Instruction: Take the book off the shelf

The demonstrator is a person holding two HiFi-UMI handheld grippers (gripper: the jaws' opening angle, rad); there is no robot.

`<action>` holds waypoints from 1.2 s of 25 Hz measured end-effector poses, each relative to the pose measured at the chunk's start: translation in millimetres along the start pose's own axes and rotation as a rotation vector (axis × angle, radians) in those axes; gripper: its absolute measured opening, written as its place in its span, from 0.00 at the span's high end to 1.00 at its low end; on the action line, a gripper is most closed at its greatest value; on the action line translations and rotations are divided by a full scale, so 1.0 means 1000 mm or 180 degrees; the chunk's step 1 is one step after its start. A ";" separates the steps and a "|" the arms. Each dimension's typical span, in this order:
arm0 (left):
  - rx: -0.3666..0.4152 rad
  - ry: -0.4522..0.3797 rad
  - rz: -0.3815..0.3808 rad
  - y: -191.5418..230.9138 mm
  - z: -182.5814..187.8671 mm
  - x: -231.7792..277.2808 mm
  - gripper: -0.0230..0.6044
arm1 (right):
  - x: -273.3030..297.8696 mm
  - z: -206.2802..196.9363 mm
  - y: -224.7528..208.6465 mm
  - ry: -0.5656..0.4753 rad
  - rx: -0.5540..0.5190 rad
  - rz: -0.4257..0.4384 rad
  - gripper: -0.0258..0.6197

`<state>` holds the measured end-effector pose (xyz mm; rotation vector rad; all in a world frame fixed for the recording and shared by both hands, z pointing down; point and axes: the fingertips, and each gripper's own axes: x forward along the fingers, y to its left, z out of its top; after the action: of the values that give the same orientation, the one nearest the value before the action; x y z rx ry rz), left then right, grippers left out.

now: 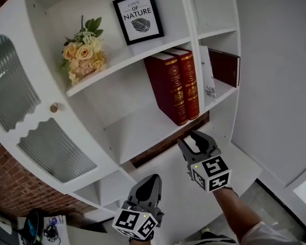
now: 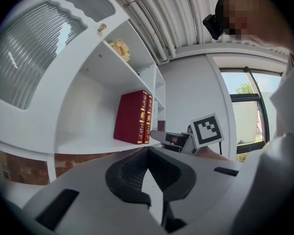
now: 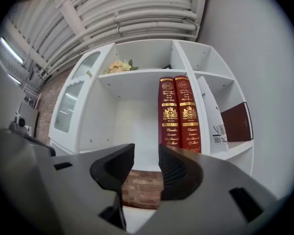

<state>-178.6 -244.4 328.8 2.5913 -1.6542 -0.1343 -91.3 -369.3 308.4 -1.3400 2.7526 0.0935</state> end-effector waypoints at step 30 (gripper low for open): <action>0.0009 0.0000 0.0406 0.040 0.011 0.053 0.95 | 0.107 0.009 -0.041 0.0008 -0.0380 -0.0393 0.57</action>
<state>-193.5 -309.3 319.9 2.4786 -1.8144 -0.1251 -124.0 -477.3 287.7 -1.5363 2.6965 0.2522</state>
